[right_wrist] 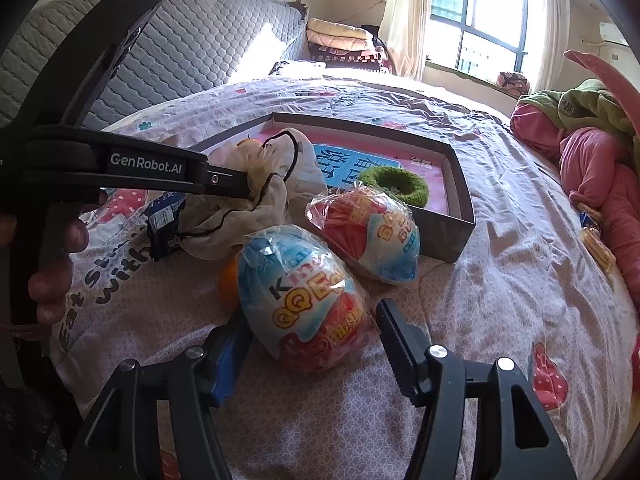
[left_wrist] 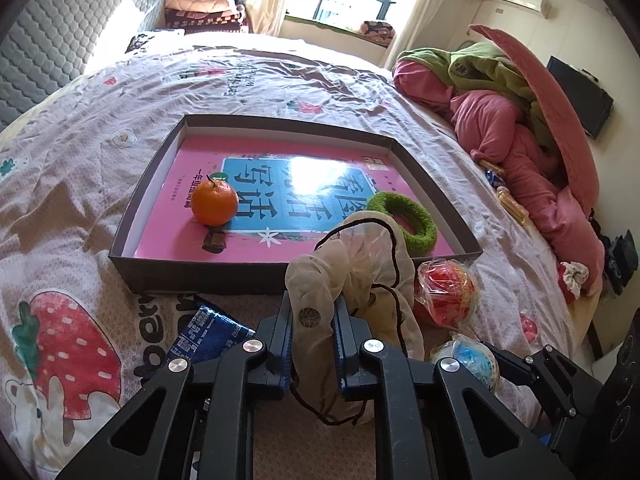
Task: Organize objects
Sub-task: 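Lift the mesh bag with the left tool while the right tool closes on the Kinder egg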
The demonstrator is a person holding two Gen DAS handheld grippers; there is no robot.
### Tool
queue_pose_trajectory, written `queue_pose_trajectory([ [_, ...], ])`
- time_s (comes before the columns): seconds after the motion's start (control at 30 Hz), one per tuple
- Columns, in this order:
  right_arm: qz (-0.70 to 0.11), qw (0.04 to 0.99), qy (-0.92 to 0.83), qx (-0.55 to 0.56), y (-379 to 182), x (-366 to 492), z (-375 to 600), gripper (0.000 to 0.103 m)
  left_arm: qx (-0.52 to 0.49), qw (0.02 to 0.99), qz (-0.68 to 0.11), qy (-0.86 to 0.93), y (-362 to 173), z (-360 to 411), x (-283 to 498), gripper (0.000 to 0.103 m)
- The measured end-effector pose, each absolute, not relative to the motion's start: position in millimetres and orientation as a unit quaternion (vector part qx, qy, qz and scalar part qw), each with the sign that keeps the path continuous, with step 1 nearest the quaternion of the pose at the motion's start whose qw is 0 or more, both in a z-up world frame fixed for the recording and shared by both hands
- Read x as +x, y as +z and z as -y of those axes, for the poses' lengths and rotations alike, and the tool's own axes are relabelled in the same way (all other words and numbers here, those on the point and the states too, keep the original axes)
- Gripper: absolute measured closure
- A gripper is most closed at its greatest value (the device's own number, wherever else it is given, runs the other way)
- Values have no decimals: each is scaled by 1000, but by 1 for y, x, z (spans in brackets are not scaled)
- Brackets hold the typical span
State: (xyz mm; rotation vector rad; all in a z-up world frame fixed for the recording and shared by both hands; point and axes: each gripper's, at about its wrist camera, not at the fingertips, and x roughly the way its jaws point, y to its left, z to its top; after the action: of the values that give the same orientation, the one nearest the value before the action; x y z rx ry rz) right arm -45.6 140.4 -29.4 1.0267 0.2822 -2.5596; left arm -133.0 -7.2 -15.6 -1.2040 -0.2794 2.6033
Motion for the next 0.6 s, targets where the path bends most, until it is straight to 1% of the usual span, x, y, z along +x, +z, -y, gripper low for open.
queue_pose_trajectory([
  [0.6,-75,185,-920,337,-17,-41,-149,41,-395,125,102,904,7,16,-111,87],
])
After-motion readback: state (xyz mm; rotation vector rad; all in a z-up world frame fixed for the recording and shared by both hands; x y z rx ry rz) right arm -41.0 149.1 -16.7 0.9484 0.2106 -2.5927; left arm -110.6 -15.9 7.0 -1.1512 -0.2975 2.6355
